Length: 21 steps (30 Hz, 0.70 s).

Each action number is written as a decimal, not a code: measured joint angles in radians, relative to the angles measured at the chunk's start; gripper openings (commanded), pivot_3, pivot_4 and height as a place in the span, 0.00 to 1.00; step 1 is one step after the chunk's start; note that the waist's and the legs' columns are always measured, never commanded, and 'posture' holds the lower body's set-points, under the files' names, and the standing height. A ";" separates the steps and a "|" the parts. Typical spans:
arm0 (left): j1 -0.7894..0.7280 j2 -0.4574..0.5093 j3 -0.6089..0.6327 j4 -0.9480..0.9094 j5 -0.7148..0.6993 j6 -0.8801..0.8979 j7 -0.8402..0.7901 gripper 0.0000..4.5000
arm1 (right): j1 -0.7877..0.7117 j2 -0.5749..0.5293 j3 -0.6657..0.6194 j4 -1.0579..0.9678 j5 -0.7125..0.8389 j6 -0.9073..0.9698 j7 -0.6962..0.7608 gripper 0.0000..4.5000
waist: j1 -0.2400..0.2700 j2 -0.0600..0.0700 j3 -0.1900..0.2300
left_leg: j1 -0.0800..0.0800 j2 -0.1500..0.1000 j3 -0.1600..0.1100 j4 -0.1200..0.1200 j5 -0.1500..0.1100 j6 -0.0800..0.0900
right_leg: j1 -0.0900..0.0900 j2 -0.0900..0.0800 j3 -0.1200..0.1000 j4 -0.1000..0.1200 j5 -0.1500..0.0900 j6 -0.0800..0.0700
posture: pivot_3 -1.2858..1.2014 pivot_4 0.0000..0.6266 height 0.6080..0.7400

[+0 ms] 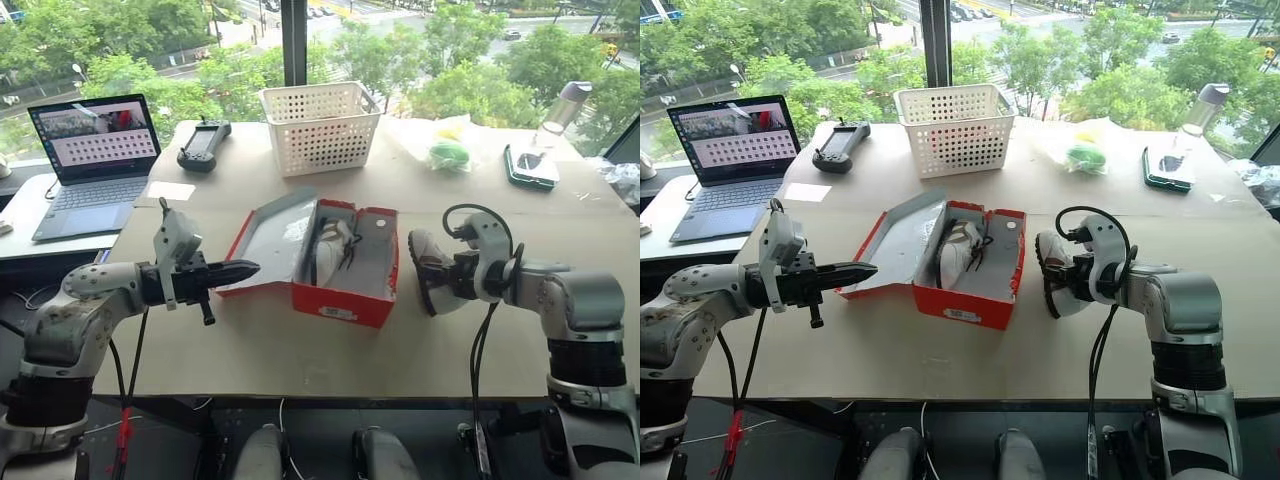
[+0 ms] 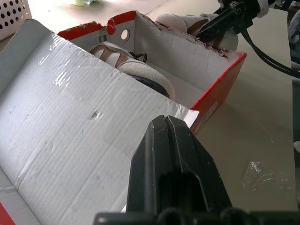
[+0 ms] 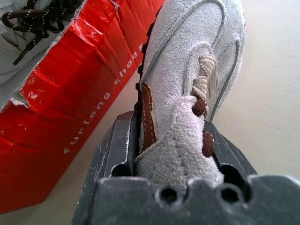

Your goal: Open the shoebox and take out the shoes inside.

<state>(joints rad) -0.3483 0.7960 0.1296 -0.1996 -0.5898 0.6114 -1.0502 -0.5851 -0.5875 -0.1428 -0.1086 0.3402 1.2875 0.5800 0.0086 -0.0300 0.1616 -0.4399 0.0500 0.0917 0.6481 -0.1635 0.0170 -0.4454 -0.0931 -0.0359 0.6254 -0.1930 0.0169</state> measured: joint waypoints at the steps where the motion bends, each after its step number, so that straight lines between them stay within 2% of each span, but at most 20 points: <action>1: 0.000 0.000 -0.001 0.000 0.001 0.000 0.000 0.00 | 0.000 0.000 0.000 0.000 0.002 0.000 -0.001 0.39 | 0.000 0.000 0.000 | 0.000 0.000 0.000 0.000 0.000 0.000 | 0.000 0.000 0.000 0.000 0.000 0.000 | 0.52 0.24 0.95; 6: -0.005 -0.003 -0.007 0.002 0.003 0.000 0.000 0.00 | -0.068 -0.034 0.011 0.099 -0.034 -0.065 -0.055 0.39 | -0.002 0.001 0.001 | -0.001 0.000 0.001 0.000 0.000 0.000 | -0.003 -0.001 0.000 0.000 0.000 0.000 | 0.52 0.24 0.95; 10: -0.005 -0.002 -0.007 0.004 0.004 0.000 0.001 0.00 | -0.176 -0.170 0.087 0.280 -0.196 -0.333 -0.115 0.39 | -0.001 0.002 0.002 | -0.007 -0.001 0.001 -0.001 0.000 0.000 | -0.009 0.000 0.001 0.000 0.000 0.000 | 0.52 0.24 0.95; 13: -0.006 -0.003 -0.007 0.004 0.005 0.000 0.002 0.00 | -0.240 -0.221 0.158 0.435 -0.311 -0.527 -0.141 0.39 | -0.007 0.002 0.002 | -0.007 0.000 0.002 -0.003 0.000 0.000 | -0.009 0.001 0.002 0.000 0.000 0.001 | 0.52 0.24 0.95; 14: -0.005 -0.003 -0.007 0.004 0.005 0.000 0.003 0.00 | -0.250 -0.222 0.179 0.478 -0.338 -0.574 -0.143 0.39 | -0.011 0.002 0.002 | -0.007 0.000 0.002 -0.003 0.000 0.000 | -0.009 0.001 0.002 0.000 0.001 0.003 | 0.52 0.24 0.95; 18: -0.006 -0.011 -0.013 0.003 0.008 -0.001 0.011 0.00 | -0.328 -0.150 0.317 0.886 -0.478 -0.848 -0.170 0.39 | -0.030 0.001 0.002 | -0.006 -0.001 0.002 -0.003 0.000 0.001 | -0.009 0.002 0.002 0.000 0.002 0.005 | 0.52 0.24 0.95; 20: -0.004 -0.013 -0.014 0.002 0.008 -0.001 0.013 0.00 | -0.346 -0.104 0.330 1.029 -0.496 -0.926 -0.172 0.39 | -0.035 0.001 0.002 | -0.006 -0.001 0.002 -0.003 0.000 0.001 | -0.009 0.002 0.003 0.001 0.002 0.005 | 0.52 0.24 0.95; 21: -0.004 -0.015 -0.015 -0.003 0.007 0.000 0.015 0.00 | -0.381 -0.093 0.329 1.090 -0.503 -0.946 -0.174 0.45 | -0.037 0.001 0.002 | -0.005 -0.001 0.001 -0.003 0.000 0.001 | -0.007 0.002 0.003 0.001 0.003 0.005 | 0.52 0.24 0.95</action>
<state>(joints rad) -0.3527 0.7814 0.1142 -0.2025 -0.5826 0.6111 -1.0352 -0.9663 -0.6807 0.1858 0.9811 -0.1626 0.3414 0.4061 -0.0280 -0.0293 0.1637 -0.4450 0.0494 0.0930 0.6454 -0.1631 0.0176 -0.4526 -0.0910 -0.0332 0.6263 -0.1904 0.0223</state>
